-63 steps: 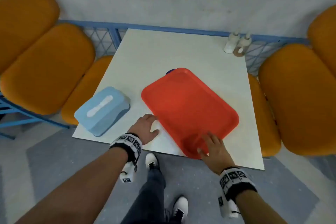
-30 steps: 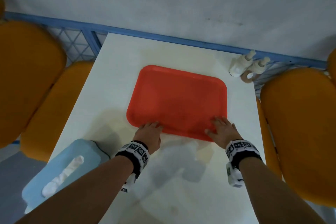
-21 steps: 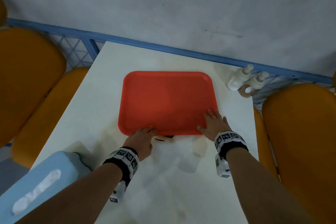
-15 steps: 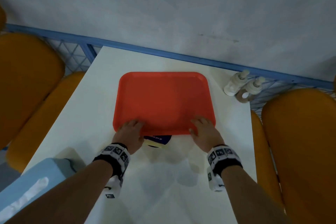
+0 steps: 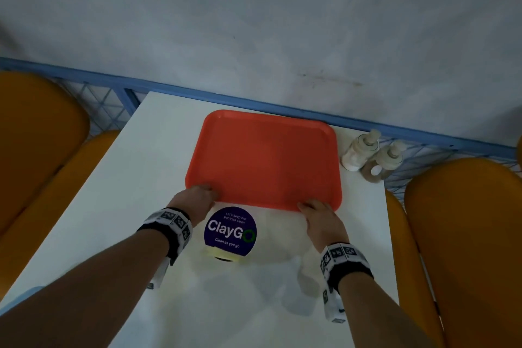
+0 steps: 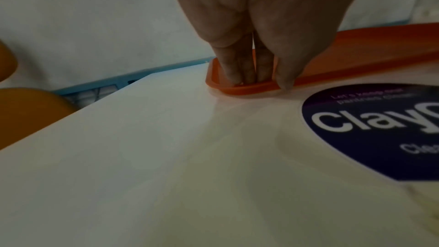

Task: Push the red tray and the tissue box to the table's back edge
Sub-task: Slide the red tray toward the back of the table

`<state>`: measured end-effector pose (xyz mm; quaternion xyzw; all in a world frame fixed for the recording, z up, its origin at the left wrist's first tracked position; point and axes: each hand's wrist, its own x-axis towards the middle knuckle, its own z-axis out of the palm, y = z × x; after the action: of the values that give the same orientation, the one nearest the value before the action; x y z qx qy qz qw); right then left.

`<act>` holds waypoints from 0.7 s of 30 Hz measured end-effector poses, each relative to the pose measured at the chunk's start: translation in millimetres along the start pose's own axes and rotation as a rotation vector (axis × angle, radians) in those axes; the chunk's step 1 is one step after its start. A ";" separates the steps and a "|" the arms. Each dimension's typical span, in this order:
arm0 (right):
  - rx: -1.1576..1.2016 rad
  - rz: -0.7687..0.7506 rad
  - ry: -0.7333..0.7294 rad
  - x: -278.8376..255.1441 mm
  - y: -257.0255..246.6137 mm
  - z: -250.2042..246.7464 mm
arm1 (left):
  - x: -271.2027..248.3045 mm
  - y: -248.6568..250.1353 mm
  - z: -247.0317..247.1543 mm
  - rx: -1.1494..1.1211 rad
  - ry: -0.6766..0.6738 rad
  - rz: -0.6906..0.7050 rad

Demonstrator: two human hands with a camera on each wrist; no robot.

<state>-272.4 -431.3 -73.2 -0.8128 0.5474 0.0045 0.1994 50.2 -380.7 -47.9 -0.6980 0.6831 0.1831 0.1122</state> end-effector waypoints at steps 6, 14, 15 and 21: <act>0.030 -0.067 0.098 -24.6 -15.9 11.9 | -16.2 -11.0 12.2 0.042 0.015 0.015; 0.007 -0.003 0.050 -13.5 -20.6 4.2 | -3.7 -8.7 4.3 0.081 0.041 0.043; 0.004 0.008 0.042 -9.1 -19.0 2.2 | 2.1 -8.0 1.5 0.077 0.036 0.042; -0.022 0.046 -0.003 11.8 -9.9 -5.1 | 36.3 -8.7 -16.3 0.055 -0.049 0.019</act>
<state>-260.0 -440.3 -68.1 -0.8021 0.5656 0.0166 0.1911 60.5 -420.1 -48.8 -0.6835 0.6915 0.1824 0.1462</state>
